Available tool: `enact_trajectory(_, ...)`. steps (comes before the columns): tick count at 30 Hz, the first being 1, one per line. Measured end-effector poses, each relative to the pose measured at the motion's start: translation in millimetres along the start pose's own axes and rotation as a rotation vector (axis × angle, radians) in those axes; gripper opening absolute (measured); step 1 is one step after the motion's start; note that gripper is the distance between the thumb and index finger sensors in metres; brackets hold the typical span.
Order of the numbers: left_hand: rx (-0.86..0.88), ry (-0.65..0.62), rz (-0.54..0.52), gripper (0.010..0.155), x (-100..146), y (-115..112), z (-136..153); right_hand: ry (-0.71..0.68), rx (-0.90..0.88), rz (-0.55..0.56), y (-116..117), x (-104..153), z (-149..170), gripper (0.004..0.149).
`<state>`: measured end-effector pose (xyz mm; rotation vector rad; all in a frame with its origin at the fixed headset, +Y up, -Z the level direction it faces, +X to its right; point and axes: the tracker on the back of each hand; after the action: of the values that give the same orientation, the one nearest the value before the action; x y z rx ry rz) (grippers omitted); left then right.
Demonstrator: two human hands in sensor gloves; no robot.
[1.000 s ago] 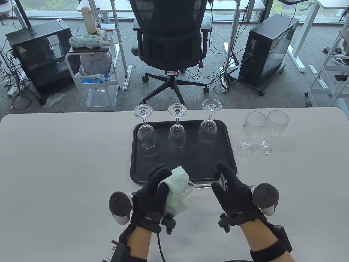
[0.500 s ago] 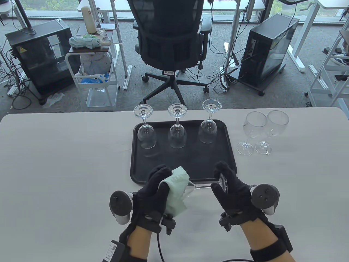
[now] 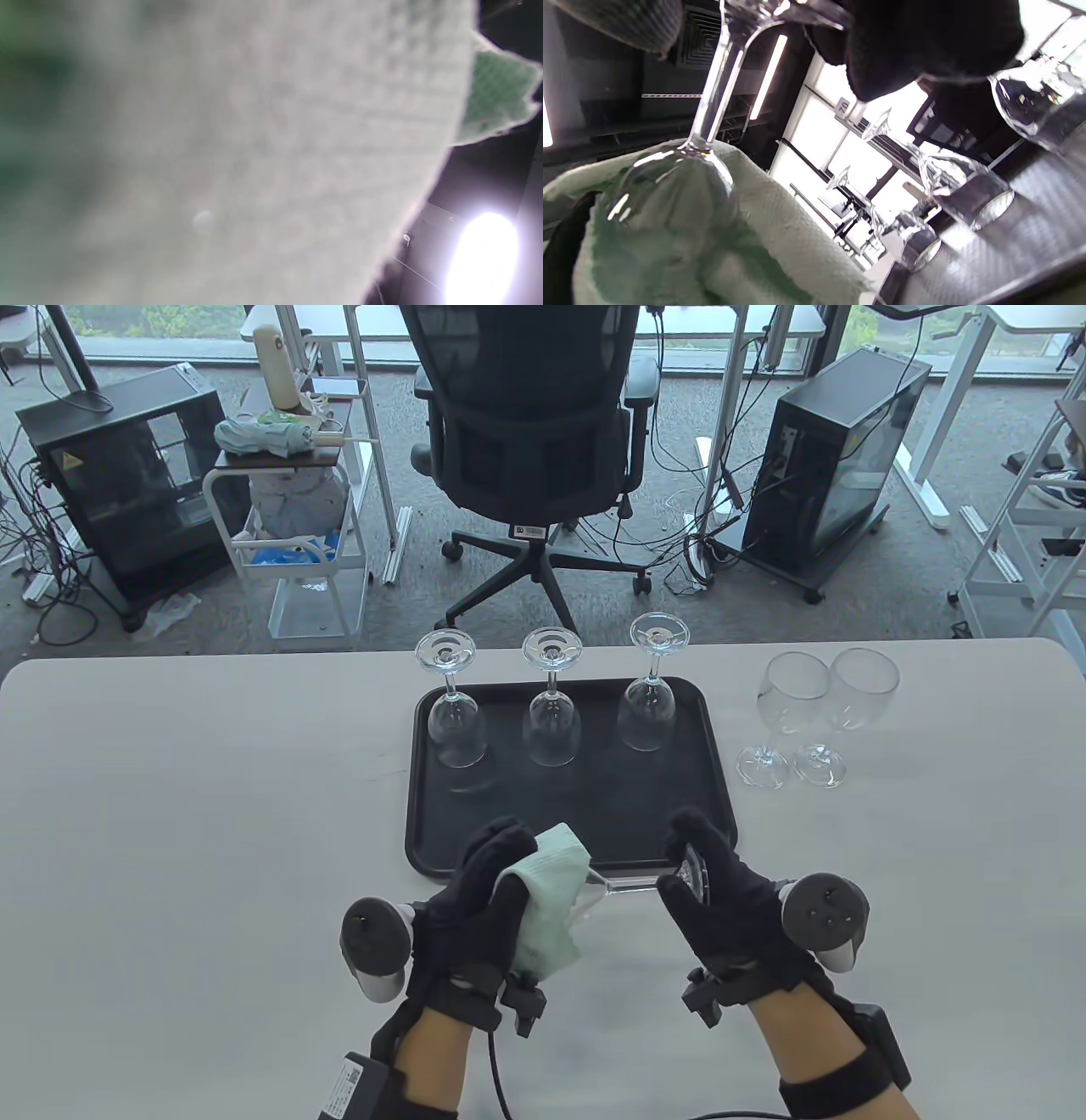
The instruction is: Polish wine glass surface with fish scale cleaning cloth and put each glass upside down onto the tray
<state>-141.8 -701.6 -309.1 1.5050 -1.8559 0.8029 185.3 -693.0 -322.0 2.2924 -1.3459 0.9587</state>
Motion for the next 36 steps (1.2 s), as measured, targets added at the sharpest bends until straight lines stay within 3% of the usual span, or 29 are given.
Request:
enact_trajectory(2,0.043,0.027,0.001,0.057,-0.4,0.0,1.5,-0.165,0.107,0.005,-1.9,1.0,-5.9,0.090)
enact_trajectory(5,0.087,0.038,0.001,0.058,0.3,-1.8,3.3,-0.218,0.169,0.056,-4.2,1.8,-10.7,0.089)
enact_trajectory(8,0.067,0.032,0.000,0.058,0.6,-2.2,0.7,-0.070,0.030,0.066,-3.8,-0.1,-6.4,0.078)
enact_trajectory(10,0.014,-0.004,-0.016,0.058,0.2,-2.3,-2.7,0.167,-0.140,0.003,-1.0,-0.5,0.5,0.078)
enact_trajectory(11,-0.009,-0.011,-0.014,0.058,0.1,-1.4,-2.9,0.211,-0.211,-0.038,0.0,-0.1,2.5,0.078)
enact_trajectory(14,0.013,-0.004,-0.005,0.057,-0.3,-0.5,-1.3,0.059,-0.105,0.006,-0.3,0.1,0.9,0.085)
enact_trajectory(17,0.067,0.051,0.012,0.057,-0.4,0.7,2.1,-0.175,0.120,0.014,-2.4,1.5,-5.6,0.092)
enact_trajectory(19,0.085,0.047,0.014,0.057,0.1,-1.8,3.2,-0.211,0.159,0.048,-3.6,2.1,-7.0,0.091)
enact_trajectory(22,0.071,0.057,0.003,0.058,1.6,-6.3,5.1,-0.012,-0.033,0.069,-5.0,1.0,1.4,0.079)
enact_trajectory(24,0.073,0.055,0.012,0.058,1.1,-7.5,6.5,0.144,-0.178,0.086,-8.1,2.2,8.1,0.086)
enact_trajectory(28,0.086,0.048,-0.010,0.055,1.3,-6.2,8.6,0.239,-0.208,0.160,-21.3,3.6,14.5,0.085)
enact_trajectory(32,0.146,0.056,-0.065,0.054,1.8,2.5,10.6,0.250,-0.122,0.241,-46.3,4.1,11.4,0.088)
enact_trajectory(36,0.181,0.050,-0.110,0.054,2.4,11.3,8.3,0.133,0.312,0.257,-63.5,-0.9,-7.2,0.087)
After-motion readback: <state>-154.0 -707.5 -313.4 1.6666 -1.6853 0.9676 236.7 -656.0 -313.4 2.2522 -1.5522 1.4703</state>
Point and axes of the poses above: the tracker on the back of each hand, its own z axis roughly to the little-finger side, its own x axis roughly from the fingertips to the wrist, y = z × x, and after that the axes turned 6 degrees about -y, right-handed
